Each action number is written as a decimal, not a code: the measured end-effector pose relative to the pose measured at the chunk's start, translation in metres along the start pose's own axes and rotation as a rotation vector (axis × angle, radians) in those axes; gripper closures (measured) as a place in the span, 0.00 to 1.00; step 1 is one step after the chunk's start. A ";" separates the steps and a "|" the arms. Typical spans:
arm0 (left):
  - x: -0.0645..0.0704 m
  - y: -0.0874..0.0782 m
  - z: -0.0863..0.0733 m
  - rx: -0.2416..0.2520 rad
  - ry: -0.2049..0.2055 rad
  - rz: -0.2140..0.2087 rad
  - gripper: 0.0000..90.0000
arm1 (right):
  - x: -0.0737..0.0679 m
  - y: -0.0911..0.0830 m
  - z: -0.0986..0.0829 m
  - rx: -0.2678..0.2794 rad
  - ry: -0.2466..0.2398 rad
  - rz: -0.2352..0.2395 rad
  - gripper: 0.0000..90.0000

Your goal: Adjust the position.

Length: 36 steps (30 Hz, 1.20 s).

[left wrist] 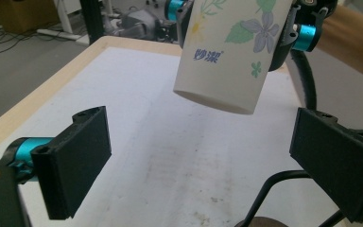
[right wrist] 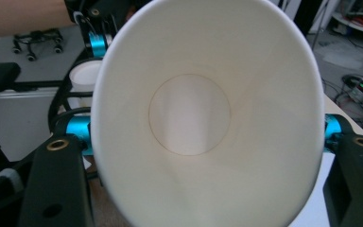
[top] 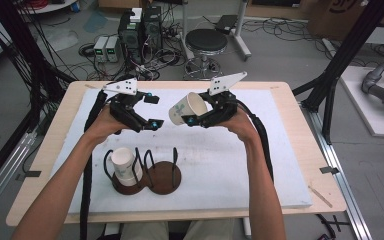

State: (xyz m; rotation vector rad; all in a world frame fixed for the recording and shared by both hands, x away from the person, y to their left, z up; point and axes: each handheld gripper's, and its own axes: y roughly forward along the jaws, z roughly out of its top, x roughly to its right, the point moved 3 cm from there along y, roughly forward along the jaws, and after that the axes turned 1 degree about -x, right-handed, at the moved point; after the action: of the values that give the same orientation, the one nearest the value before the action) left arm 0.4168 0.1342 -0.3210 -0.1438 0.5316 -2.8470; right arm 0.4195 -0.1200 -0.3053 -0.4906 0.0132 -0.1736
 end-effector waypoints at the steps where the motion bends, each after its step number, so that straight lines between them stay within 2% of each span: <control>1: 0.000 -0.002 0.000 0.002 -0.008 0.007 0.07 | 0.000 -0.001 0.000 -0.005 0.006 -0.002 0.34; 6: -0.004 -0.015 -0.004 0.003 -0.024 0.054 0.07 | 0.002 -0.002 -0.003 -0.057 0.008 -0.035 0.34; 7: -0.004 -0.015 -0.004 0.003 -0.024 0.054 0.07 | 0.002 -0.002 -0.003 -0.057 0.008 -0.035 0.34; 10: -0.008 -0.025 -0.008 0.008 -0.042 0.100 0.07 | 0.004 -0.002 -0.004 -0.078 0.016 -0.061 0.34; 13: -0.009 -0.030 -0.010 0.011 -0.054 0.123 0.07 | 0.006 -0.002 -0.005 -0.090 0.020 -0.079 0.34; 14: -0.011 -0.034 -0.013 0.009 -0.065 0.147 0.07 | 0.007 -0.002 -0.007 -0.110 0.030 -0.098 0.34; 16: -0.012 -0.037 -0.016 -0.007 -0.077 0.170 0.07 | 0.008 -0.002 -0.008 -0.135 0.039 -0.131 0.34; 17: -0.012 -0.037 -0.016 -0.007 -0.077 0.170 0.07 | 0.008 -0.002 -0.008 -0.135 0.039 -0.131 0.34; 18: -0.014 -0.041 -0.017 -0.016 -0.094 0.198 0.07 | 0.009 -0.002 -0.009 -0.153 0.050 -0.150 0.34; 19: -0.014 -0.041 -0.017 -0.016 -0.094 0.198 0.07 | 0.010 -0.002 -0.010 -0.166 0.055 -0.167 0.34; 21: -0.015 -0.047 -0.019 0.009 -0.108 0.229 0.07 | 0.010 -0.002 -0.011 -0.177 0.061 -0.173 0.34; 30: -0.020 -0.062 -0.037 -0.010 -0.161 0.314 0.07 | 0.013 0.000 -0.015 -0.235 0.067 -0.221 0.34; 34: -0.019 -0.068 -0.037 -0.001 -0.164 0.337 0.07 | 0.014 0.001 -0.017 -0.269 0.082 -0.248 0.34; 36: -0.019 -0.071 -0.038 -0.015 -0.165 0.349 0.07 | 0.014 0.001 -0.018 -0.284 0.081 -0.256 0.34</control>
State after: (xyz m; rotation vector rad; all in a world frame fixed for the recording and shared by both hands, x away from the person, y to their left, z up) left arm 0.4142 0.2158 -0.3314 -0.2592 0.4891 -2.4667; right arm 0.4330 -0.1295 -0.3214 -0.7683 0.0554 -0.4462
